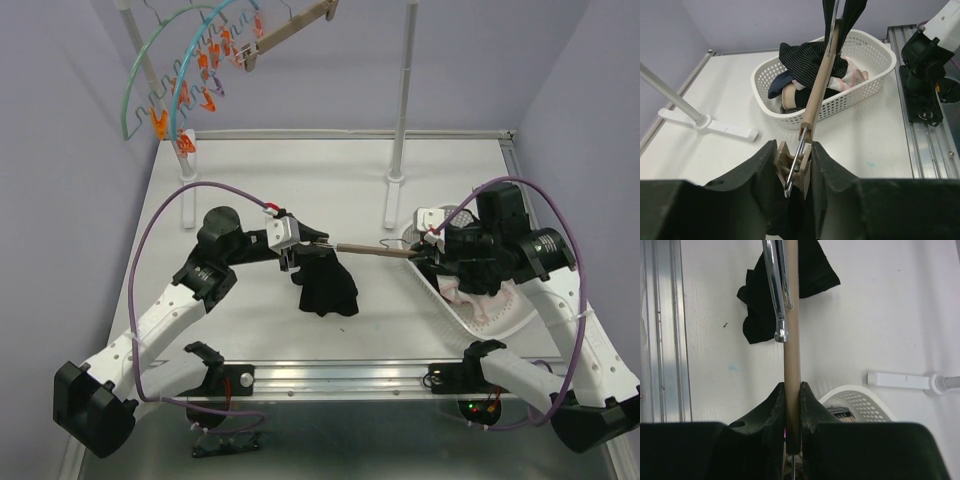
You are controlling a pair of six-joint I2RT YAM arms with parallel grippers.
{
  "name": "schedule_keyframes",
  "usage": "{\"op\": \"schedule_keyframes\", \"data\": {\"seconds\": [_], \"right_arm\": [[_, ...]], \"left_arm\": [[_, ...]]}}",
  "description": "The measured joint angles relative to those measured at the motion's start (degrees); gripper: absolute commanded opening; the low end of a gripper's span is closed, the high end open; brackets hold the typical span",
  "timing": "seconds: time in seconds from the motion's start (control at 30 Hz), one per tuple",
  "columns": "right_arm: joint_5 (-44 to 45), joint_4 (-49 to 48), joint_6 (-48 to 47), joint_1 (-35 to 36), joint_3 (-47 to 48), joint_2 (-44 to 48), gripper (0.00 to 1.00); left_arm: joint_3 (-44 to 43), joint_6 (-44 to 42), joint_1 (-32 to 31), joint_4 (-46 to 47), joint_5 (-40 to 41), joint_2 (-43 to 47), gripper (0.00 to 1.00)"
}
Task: Remove the underwear clipped to the hanger
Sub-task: Remove the underwear from the hanger.
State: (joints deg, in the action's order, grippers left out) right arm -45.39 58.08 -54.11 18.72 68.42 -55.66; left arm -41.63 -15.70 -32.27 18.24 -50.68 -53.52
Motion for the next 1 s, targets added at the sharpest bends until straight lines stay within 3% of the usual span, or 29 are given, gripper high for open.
{"op": "schedule_keyframes", "data": {"seconds": [0.07,0.23,0.27,0.3,0.37,0.5,1.0], "right_arm": [[0.31,0.00,-0.22,0.00,-0.02,0.17,0.00],[0.52,0.26,-0.68,-0.07,-0.02,0.68,0.01],[0.52,0.24,-0.68,-0.07,-0.02,0.76,0.00],[0.52,0.26,-0.68,-0.07,-0.02,0.76,0.01],[0.50,0.22,-0.66,-0.07,-0.02,0.79,0.01],[0.59,0.09,-0.48,0.00,-0.02,0.79,0.01],[1.79,0.55,-0.48,0.04,-1.90,0.11,0.01]], "left_arm": [[0.00,0.26,0.00,-0.02,-0.90,0.00,0.00],[0.00,0.63,-0.22,-0.24,-1.84,0.28,0.00],[0.00,0.63,-0.22,-0.22,-1.84,0.42,0.04],[0.00,0.61,-0.24,-0.22,-1.77,0.55,0.15],[0.00,0.63,-0.26,-0.24,-1.40,0.87,0.45],[0.00,0.76,-0.31,-0.76,0.55,1.88,0.70],[0.92,4.07,-0.26,1.22,4.15,9.07,0.77]]}}
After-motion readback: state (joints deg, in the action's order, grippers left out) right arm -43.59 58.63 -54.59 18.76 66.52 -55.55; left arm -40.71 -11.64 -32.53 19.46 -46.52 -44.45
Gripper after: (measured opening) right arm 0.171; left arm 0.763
